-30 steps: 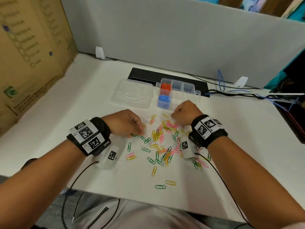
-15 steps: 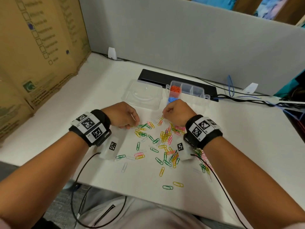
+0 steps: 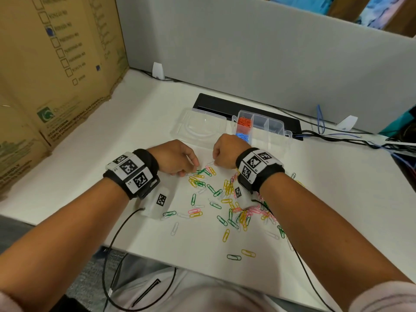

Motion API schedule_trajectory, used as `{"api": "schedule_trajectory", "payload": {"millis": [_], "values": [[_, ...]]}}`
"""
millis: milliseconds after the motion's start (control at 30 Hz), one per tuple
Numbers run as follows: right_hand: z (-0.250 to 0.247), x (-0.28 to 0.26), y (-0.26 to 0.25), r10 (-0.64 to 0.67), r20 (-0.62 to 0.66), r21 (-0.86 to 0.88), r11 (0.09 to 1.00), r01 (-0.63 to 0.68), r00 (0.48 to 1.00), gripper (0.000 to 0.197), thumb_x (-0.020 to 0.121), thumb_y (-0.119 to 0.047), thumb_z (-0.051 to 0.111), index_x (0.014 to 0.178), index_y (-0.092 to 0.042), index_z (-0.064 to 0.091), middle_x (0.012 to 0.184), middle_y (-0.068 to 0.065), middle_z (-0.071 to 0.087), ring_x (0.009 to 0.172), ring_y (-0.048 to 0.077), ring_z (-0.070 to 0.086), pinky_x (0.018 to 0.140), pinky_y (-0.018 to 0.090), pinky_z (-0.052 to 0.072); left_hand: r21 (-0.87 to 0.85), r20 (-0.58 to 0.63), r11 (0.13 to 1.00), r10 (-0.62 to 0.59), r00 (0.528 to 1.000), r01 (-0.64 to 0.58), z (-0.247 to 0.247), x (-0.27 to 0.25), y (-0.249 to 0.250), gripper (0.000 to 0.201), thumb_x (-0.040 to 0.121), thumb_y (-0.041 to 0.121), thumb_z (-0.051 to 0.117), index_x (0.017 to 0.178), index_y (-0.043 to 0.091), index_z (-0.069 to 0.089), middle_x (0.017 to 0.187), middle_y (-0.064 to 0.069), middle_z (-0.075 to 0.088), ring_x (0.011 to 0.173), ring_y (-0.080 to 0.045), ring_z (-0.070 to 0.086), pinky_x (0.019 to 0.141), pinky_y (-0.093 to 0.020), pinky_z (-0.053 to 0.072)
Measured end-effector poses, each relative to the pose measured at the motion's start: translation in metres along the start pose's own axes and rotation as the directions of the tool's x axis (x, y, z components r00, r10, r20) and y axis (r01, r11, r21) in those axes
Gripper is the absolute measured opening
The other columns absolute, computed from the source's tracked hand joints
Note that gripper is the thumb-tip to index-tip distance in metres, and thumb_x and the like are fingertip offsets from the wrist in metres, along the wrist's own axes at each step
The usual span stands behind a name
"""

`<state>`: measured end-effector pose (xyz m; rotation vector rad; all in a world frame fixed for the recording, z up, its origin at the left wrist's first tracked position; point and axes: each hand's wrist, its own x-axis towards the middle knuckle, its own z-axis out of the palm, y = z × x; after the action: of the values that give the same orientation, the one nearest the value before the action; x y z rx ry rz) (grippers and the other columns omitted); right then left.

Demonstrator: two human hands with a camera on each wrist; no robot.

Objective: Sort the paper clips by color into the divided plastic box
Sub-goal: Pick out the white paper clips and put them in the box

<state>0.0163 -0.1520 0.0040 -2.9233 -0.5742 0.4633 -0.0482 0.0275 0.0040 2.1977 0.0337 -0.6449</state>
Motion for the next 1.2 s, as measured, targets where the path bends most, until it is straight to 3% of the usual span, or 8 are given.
{"api": "schedule_trajectory", "payload": {"millis": [233, 367, 600, 667, 800, 933, 1033, 1200], "values": [[-0.001, 0.002, -0.010, -0.112, 0.016, 0.006, 0.994, 0.112, 0.994, 0.023, 0.084, -0.009, 0.069, 0.106, -0.015, 0.073, 0.099, -0.003, 0.063, 0.090, 0.016, 0.060, 0.075, 0.025, 0.048, -0.006, -0.014, 1.000, 0.005, 1.000, -0.005, 0.002, 0.000, 0.002, 0.009, 0.088, 0.014, 0.065, 0.094, 0.018, 0.071, 0.072, -0.008, 0.065, 0.066, -0.015, 0.055, 0.057, -0.024, 0.044], [-0.001, 0.000, -0.014, -0.194, 0.036, 0.036, 0.981, 0.192, 0.980, 0.019, 0.084, -0.004, 0.065, 0.095, -0.013, 0.078, 0.095, 0.000, 0.072, 0.089, 0.017, 0.065, 0.074, 0.024, 0.050, -0.023, -0.052, 1.000, 0.005, 0.999, -0.006, 0.001, 0.001, 0.001, 0.010, 0.089, 0.012, 0.064, 0.091, 0.018, 0.071, 0.070, -0.006, 0.066, 0.057, -0.010, 0.057, 0.057, -0.025, 0.045], [-0.008, -0.007, -0.002, -0.061, 0.085, 0.267, 0.963, 0.037, 0.994, 0.009, 0.086, -0.005, 0.066, 0.092, -0.003, 0.073, 0.076, 0.002, 0.068, 0.061, 0.014, 0.065, 0.066, 0.029, 0.058, -0.226, -0.197, 0.974, -0.021, 0.980, -0.025, 0.002, 0.006, -0.001, 0.014, 0.096, 0.018, 0.059, 0.087, 0.011, 0.068, 0.076, -0.005, 0.066, 0.061, -0.013, 0.063, 0.056, -0.022, 0.051], [-0.014, -0.012, -0.002, -0.043, 0.033, 0.436, 0.900, 0.024, 0.999, 0.006, 0.085, -0.004, 0.069, 0.089, -0.003, 0.073, 0.077, 0.007, 0.069, 0.060, 0.016, 0.066, 0.068, 0.034, 0.061, -0.452, -0.197, 0.892, -0.103, 0.975, 0.003, 0.006, 0.005, 0.004, 0.027, 0.100, 0.030, 0.054, 0.091, 0.007, 0.065, 0.076, -0.008, 0.064, 0.063, -0.018, 0.065, 0.058, -0.025, 0.053], [-0.027, -0.028, -0.018, -0.121, -0.078, 0.677, 0.723, 0.142, 0.990, 0.007, 0.087, 0.003, 0.067, 0.091, 0.002, 0.072, 0.077, 0.009, 0.069, 0.063, 0.010, 0.064, 0.059, 0.024, 0.059, -0.853, 0.083, 0.506, -0.116, 0.990, 0.131, 0.013, 0.003, 0.011, 0.040, 0.103, 0.040, 0.042, 0.099, 0.005, 0.060, 0.094, -0.018, 0.068, 0.077, -0.026, 0.070, 0.064, -0.031, 0.058], [-0.030, -0.036, -0.017, -0.056, -0.204, 0.725, 0.663, 0.189, 0.977, 0.007, 0.091, -0.007, 0.067, 0.088, -0.008, 0.074, 0.078, 0.003, 0.070, 0.064, 0.007, 0.065, 0.053, 0.020, 0.054, -0.905, 0.131, 0.392, -0.114, 0.985, 0.166, 0.013, 0.004, 0.011, 0.033, 0.103, 0.028, 0.040, 0.076, 0.012, 0.051, 0.062, -0.001, 0.050, 0.042, -0.008, 0.043, 0.034, -0.015, 0.034], [-0.019, -0.038, -0.009, -0.028, -0.204, 0.609, 0.779, 0.149, 0.979, 0.009, 0.090, -0.012, 0.068, 0.087, -0.010, 0.077, 0.077, 0.003, 0.071, 0.062, 0.007, 0.061, 0.053, 0.017, 0.050, -0.891, 0.103, 0.432, -0.113, 0.988, 0.142, 0.005, 0.002, 0.009, 0.035, 0.103, 0.028, 0.039, 0.069, 0.017, 0.043, 0.052, 0.005, 0.034, 0.036, -0.006, 0.028, 0.031, -0.015, 0.019], [0.006, -0.052, -0.011, -0.165, 0.021, 0.389, 0.910, 0.144, 0.986, 0.003, 0.080, -0.014, 0.078, 0.082, -0.015, 0.079, 0.078, -0.004, 0.074, 0.070, 0.005, 0.063, 0.071, 0.023, 0.055, -0.609, -0.097, 0.791, -0.138, 0.986, 0.051, -0.001, -0.001, 0.000, 0.030, 0.104, 0.028, 0.042, 0.085, 0.011, 0.057, 0.059, 0.003, 0.040, 0.044, -0.008, 0.030, 0.034, -0.017, 0.020]]}}
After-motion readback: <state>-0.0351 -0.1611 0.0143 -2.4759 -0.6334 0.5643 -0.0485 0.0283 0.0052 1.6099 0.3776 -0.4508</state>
